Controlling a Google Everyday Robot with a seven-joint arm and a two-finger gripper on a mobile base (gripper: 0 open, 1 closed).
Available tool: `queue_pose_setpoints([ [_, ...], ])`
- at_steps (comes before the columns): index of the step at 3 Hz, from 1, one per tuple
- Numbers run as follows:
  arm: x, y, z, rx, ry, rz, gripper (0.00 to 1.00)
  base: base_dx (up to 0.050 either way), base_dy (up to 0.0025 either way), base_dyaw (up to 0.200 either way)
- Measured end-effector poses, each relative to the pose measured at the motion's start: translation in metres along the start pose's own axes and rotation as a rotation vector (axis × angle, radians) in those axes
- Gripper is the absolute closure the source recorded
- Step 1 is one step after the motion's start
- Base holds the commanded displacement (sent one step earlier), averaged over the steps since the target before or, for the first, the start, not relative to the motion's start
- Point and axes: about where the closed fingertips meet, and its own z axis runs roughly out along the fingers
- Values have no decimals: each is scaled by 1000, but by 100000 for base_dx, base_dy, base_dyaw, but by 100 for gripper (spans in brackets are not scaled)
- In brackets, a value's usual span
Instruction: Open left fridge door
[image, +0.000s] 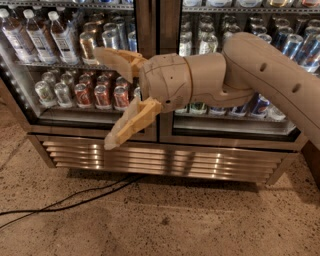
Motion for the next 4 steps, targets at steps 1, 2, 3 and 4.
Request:
queue_pose_setpoints([
  [1,8,9,4,167,50,-36,0,0,0,0],
  [2,11,8,6,268,74,-84,0,0,0,0],
  [3,11,8,6,318,115,-120,0,0,0,0],
  [4,11,8,6,318,115,-119,0,0,0,0],
])
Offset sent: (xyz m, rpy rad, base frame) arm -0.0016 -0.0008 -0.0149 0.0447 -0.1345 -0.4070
